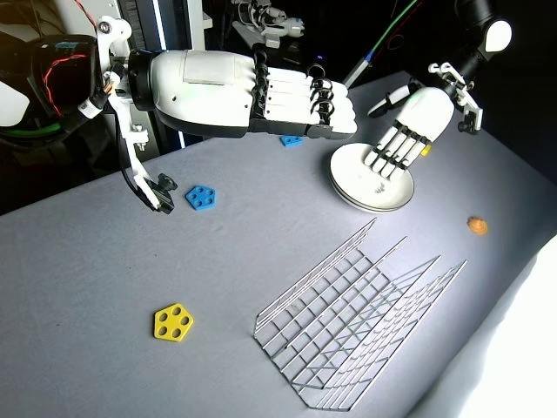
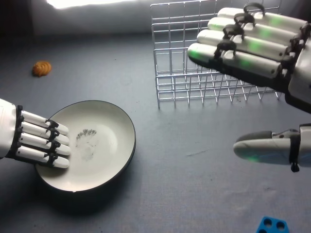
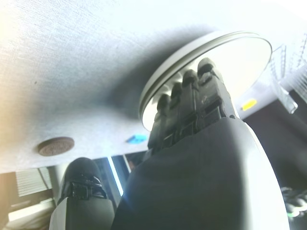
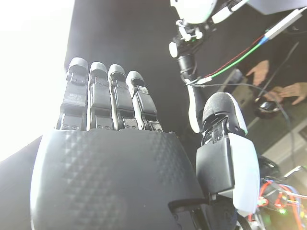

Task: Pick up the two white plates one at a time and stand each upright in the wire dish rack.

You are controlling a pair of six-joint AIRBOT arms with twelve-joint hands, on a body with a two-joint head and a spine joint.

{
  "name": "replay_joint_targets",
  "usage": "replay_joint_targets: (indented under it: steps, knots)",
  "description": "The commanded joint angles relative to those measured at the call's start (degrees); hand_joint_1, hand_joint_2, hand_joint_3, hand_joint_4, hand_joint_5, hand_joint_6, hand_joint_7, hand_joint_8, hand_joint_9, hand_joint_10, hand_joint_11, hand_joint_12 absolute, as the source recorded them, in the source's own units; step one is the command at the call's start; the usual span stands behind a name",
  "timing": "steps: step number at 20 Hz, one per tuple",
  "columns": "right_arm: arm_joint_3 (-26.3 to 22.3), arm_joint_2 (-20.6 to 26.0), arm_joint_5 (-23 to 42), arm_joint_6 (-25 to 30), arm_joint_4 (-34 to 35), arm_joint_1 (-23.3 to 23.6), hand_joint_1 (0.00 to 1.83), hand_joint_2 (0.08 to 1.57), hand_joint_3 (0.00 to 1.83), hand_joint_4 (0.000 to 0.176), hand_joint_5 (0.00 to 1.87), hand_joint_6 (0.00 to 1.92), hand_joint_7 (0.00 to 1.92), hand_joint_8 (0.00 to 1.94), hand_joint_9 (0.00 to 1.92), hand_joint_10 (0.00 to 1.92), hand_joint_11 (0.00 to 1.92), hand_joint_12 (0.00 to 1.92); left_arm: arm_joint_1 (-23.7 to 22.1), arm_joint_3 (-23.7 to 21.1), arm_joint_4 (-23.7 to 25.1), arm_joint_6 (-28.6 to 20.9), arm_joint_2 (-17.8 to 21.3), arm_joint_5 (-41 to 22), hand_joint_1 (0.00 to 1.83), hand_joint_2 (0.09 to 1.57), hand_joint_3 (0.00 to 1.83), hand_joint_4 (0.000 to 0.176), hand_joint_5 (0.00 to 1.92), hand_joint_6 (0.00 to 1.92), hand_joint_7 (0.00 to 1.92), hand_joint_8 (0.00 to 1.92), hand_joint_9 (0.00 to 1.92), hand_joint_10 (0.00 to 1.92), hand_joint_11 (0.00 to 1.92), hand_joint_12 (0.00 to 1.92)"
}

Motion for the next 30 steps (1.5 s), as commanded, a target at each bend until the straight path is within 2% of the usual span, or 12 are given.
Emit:
replay_joint_targets:
  steps: [1, 2, 4, 7, 8, 10, 12, 15, 18, 23, 26, 30]
  knots:
    - [0.46, -0.08, 6.36, 2.01, 0.24, 0.64, 0.00, 1.19, 0.00, 0.000, 0.00, 0.00, 0.00, 0.00, 0.00, 0.00, 0.00, 0.00, -0.01, -0.33, -3.37, 0.06, -0.60, -1.80, 0.00, 1.08, 0.00, 0.000, 0.00, 0.00, 0.00, 0.00, 0.00, 0.00, 0.01, 0.01]
    - [1.23, -0.39, 6.43, 4.72, -1.36, 0.70, 0.00, 1.20, 0.01, 0.000, 0.00, 0.00, 0.00, 0.00, 0.00, 0.00, 0.00, 0.00, 0.03, -0.49, -3.36, 0.01, -0.60, -1.74, 0.00, 1.08, 0.00, 0.000, 0.00, 0.00, 0.00, 0.00, 0.00, 0.00, 0.01, 0.02]
    - [2.35, -1.12, 6.21, 5.75, -2.10, 0.90, 0.03, 1.21, 0.01, 0.000, 0.00, 0.00, 0.00, 0.00, 0.00, 0.00, 0.00, 0.00, 0.15, -0.80, -3.32, -0.30, -0.71, -1.41, 0.00, 1.09, 0.00, 0.000, 0.00, 0.00, 0.00, 0.00, 0.00, 0.00, 0.02, 0.02]
    - [3.39, -1.80, 3.78, 6.17, -6.00, 1.37, 0.26, 1.16, 0.00, 0.000, 0.00, 0.00, 0.00, 0.00, 0.00, 0.00, 0.00, 0.00, 0.15, -1.99, -3.32, -0.96, -0.82, -0.86, 0.00, 1.09, 0.00, 0.000, 0.00, 0.00, 0.00, 0.00, 0.00, 0.00, 0.01, 0.02]
    - [3.43, -1.86, 3.25, 6.26, -6.38, 1.57, 0.46, 1.13, 0.00, 0.000, 0.00, 0.00, 0.00, 0.00, 0.00, 0.00, 0.00, 0.00, 0.13, -2.28, -3.32, -0.96, -0.82, -0.73, 0.00, 1.08, 0.00, 0.000, 0.00, 0.00, 0.00, 0.00, 0.00, 0.00, 0.02, 0.02]
    - [3.46, -2.21, 0.92, 6.30, -6.86, 2.61, 0.64, 1.11, 0.00, 0.000, 0.00, 0.00, 0.00, 0.00, 0.00, 0.00, 0.00, 0.00, -0.13, -3.92, -3.32, -0.97, -0.80, -0.11, 0.00, 1.09, 0.00, 0.000, 0.01, 0.00, 0.01, 0.00, 0.01, 0.00, 0.03, 0.03]
    - [3.48, -2.59, -0.89, 6.30, -6.85, 3.98, 0.92, 1.07, 0.00, 0.000, 0.00, 0.00, 0.00, 0.00, 0.00, 0.00, 0.00, 0.00, -1.26, -5.83, -3.20, -1.67, -0.68, 0.64, 0.00, 1.09, 0.00, 0.000, 0.00, 0.00, 0.00, 0.00, 0.00, 0.00, 0.00, 0.00]
    - [3.52, -3.31, -1.25, 6.29, -6.83, 4.87, 1.09, 1.07, 0.00, 0.000, 0.00, 0.00, 0.00, 0.00, 0.00, 0.00, 0.00, 0.00, -3.72, -8.13, -2.88, -2.71, -0.55, 1.87, 0.00, 1.08, 0.00, 0.000, 0.00, 0.00, 0.00, 0.00, 0.00, 0.00, 0.01, 0.00]
    - [4.14, -5.42, -3.83, 5.53, -6.83, 6.35, 1.05, 1.10, 0.00, 0.000, 0.00, 0.00, 0.00, 0.00, 0.00, 0.00, 0.00, 0.00, -4.99, -9.78, -2.52, -3.17, -0.55, 2.91, 0.00, 1.09, 0.00, 0.000, 0.00, 0.00, 0.00, 0.00, 0.00, 0.00, 0.02, 0.01]
    - [8.18, -13.47, -5.31, 0.29, -6.71, 6.26, 0.98, 1.11, 0.00, 0.000, 0.00, 0.00, 0.00, 0.00, 0.00, 0.00, 0.00, 0.00, -5.84, -9.93, -2.55, -3.61, -0.64, 3.01, 0.00, 1.10, 0.00, 0.000, 0.00, 0.00, 0.00, 0.00, 0.00, 0.00, 0.01, 0.01]
    - [10.86, -18.56, -5.56, -4.49, -3.40, 5.98, 0.93, 1.12, 0.00, 0.000, 0.00, 0.00, 0.00, 0.00, 0.00, 0.00, 0.00, 0.00, -6.59, -10.34, -3.00, -4.27, -0.66, 3.01, 0.00, 1.10, 0.01, 0.000, 0.00, 0.00, 0.00, 0.00, 0.00, 0.00, 0.01, 0.01]
    - [15.72, -24.71, -6.68, -7.45, -3.35, 4.91, 0.95, 1.13, 0.01, 0.000, 0.00, 0.00, 0.00, 0.00, 0.00, 0.00, 0.00, 0.00, -6.76, -11.09, -3.09, -5.06, -0.65, 3.11, 0.00, 1.10, 0.00, 0.000, 0.00, 0.00, 0.00, 0.00, 0.00, 0.00, 0.03, 0.02]
